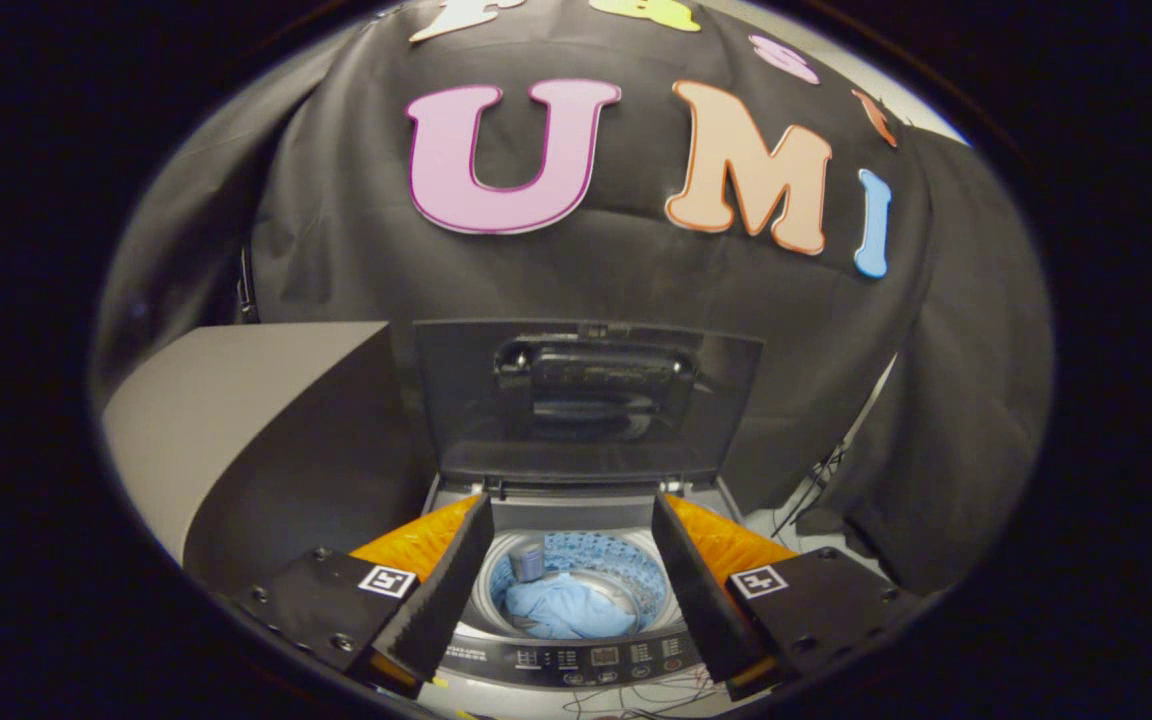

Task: Put the clothes into the washing machine and then close the washing machine lid.

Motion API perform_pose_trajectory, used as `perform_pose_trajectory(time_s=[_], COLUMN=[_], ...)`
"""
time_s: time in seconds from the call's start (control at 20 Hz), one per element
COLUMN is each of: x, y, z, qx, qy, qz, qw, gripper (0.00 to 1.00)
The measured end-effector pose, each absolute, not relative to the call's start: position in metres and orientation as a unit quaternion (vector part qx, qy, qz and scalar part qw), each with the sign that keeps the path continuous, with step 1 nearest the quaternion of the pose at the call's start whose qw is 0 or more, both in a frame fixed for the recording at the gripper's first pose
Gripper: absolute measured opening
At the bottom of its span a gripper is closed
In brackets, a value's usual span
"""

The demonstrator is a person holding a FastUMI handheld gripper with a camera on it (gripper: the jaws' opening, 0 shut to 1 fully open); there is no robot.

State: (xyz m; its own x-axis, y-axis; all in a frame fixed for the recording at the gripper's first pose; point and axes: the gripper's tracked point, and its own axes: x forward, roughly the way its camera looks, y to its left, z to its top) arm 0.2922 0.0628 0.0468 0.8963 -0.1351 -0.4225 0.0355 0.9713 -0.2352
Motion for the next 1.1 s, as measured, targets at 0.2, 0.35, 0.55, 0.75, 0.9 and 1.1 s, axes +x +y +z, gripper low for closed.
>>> perform_pose_trajectory(time_s=[0.2,0.35,0.55,0.75,0.9,1.1], x=[0.302,0.312,0.331,0.355,0.375,0.413], y=[0.045,0.030,0.025,0.021,0.023,0.031], z=[0.092,0.126,0.167,0.190,0.192,0.177], qx=[-0.102,-0.081,-0.066,-0.048,-0.027,0.034], qy=[0.179,0.142,0.087,0.051,0.038,0.038], qz=[-0.053,-0.069,-0.065,-0.071,-0.073,-0.074], qw=[0.977,0.984,0.992,0.995,0.996,0.996], gripper=[0.98,0.98,0.98,0.98,0.97,0.96])
